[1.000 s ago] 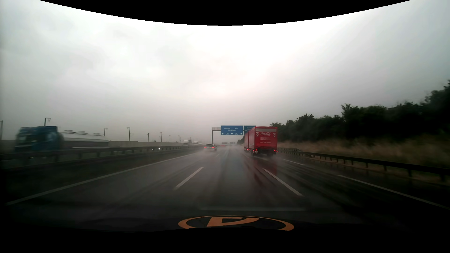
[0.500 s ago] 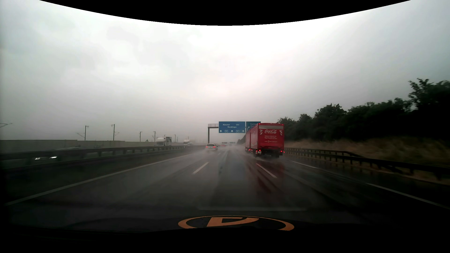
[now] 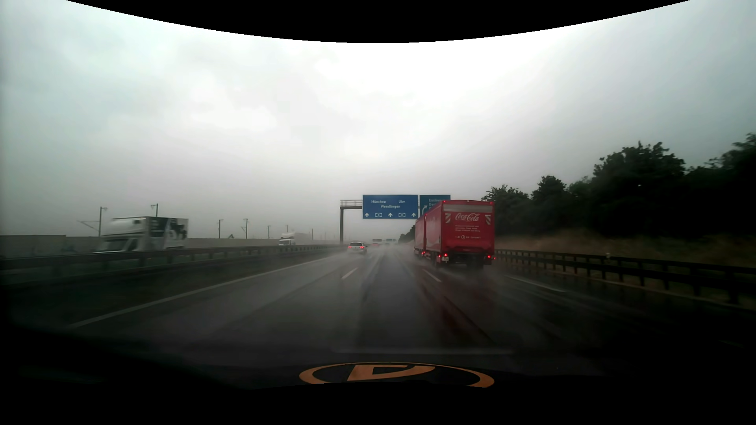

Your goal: Follow the waypoints while adhering to traffic rules and regulations

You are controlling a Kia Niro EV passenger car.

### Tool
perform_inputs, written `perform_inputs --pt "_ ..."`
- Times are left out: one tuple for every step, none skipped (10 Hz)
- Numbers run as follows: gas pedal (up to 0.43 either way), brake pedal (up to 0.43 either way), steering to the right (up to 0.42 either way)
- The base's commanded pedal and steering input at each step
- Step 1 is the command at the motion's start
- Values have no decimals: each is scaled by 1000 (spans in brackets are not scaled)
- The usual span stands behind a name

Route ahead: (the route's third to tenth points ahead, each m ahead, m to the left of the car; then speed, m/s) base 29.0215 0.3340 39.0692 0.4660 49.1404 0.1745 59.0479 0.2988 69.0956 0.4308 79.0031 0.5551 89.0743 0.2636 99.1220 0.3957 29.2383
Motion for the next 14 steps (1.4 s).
perform_inputs --pt "248 0 -2" --pt "248 0 -2" --pt "248 0 -2" --pt "248 0 -2" --pt "248 0 -2" --pt "248 0 -2" --pt "248 0 -3" --pt "248 0 -3" --pt "248 0 -3" --pt "248 0 -3" --pt "248 0 -4" --pt "248 0 -4" --pt "248 0 -4" --pt "248 0 -3"
